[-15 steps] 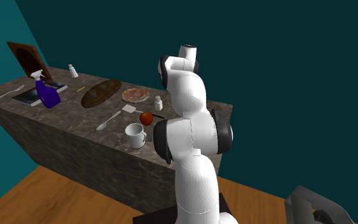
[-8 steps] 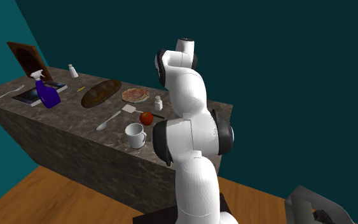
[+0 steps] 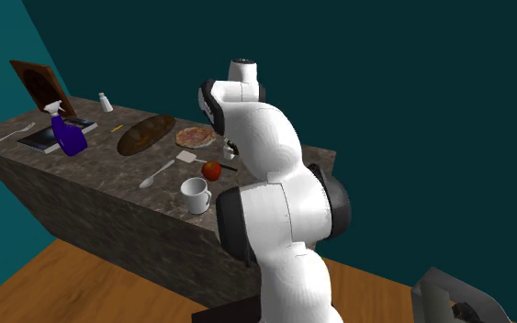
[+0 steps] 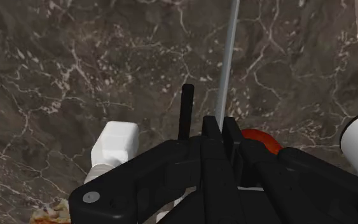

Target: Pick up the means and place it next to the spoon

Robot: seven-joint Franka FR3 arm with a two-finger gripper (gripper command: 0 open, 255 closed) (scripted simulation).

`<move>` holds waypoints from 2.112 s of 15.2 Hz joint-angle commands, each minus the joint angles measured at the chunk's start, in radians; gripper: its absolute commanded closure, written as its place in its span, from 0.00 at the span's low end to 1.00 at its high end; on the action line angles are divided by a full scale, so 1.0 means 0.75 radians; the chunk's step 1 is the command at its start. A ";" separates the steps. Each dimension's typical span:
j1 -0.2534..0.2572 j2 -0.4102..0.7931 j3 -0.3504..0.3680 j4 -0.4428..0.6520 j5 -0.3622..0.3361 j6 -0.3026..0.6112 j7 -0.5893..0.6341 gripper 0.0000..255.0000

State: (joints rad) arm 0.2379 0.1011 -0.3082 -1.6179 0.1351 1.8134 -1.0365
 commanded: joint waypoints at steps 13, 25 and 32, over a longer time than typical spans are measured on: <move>0.224 -0.285 0.230 -0.331 -0.116 0.093 0.470 1.00; 0.345 -0.322 0.395 -0.421 -0.136 0.157 0.758 1.00; 0.345 -0.313 0.395 -0.537 -0.134 0.282 0.754 1.00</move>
State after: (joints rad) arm 0.4973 -0.1365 -0.0111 -2.0121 0.0342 2.0130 -0.4686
